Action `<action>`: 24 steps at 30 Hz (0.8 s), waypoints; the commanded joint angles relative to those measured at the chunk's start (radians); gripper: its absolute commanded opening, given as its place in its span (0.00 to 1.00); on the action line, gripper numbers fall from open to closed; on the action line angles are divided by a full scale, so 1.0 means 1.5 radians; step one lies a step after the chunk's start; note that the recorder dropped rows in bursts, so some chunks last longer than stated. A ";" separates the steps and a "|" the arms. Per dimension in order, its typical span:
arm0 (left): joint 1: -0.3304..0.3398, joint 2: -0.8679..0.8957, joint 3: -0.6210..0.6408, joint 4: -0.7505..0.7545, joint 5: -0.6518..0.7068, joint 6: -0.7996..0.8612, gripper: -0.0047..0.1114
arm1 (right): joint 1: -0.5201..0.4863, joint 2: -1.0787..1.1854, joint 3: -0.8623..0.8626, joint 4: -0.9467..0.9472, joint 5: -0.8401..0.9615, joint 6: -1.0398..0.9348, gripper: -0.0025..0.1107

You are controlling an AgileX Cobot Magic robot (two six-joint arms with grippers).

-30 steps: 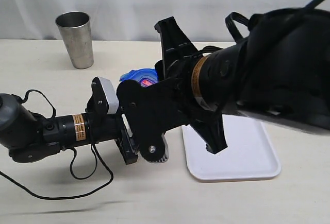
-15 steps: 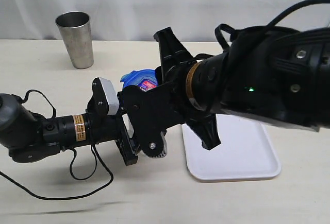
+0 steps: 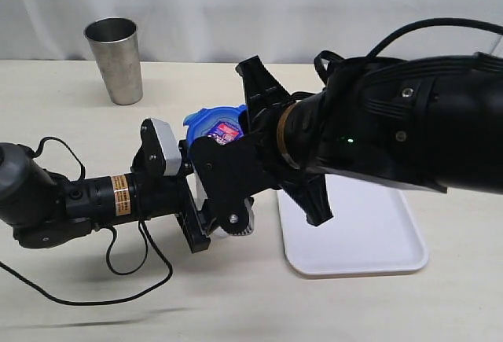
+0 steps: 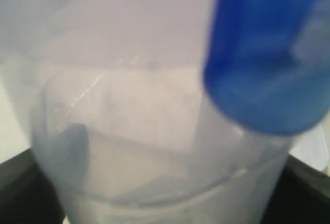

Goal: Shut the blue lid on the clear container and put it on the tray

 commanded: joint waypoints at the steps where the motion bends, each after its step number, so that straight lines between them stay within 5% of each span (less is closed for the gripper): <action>1: 0.000 -0.002 0.004 0.008 0.002 0.002 0.04 | -0.004 0.007 0.003 0.020 -0.033 0.007 0.37; 14: 0.000 -0.002 0.004 0.011 0.001 0.002 0.04 | -0.004 0.065 0.003 0.029 -0.051 0.062 0.31; 18: 0.000 -0.002 0.004 0.021 0.001 0.002 0.04 | -0.021 0.067 0.003 0.081 -0.086 0.058 0.22; 24: 0.005 -0.002 0.004 0.025 -0.020 0.010 0.04 | -0.058 0.057 0.003 0.210 -0.082 0.019 0.22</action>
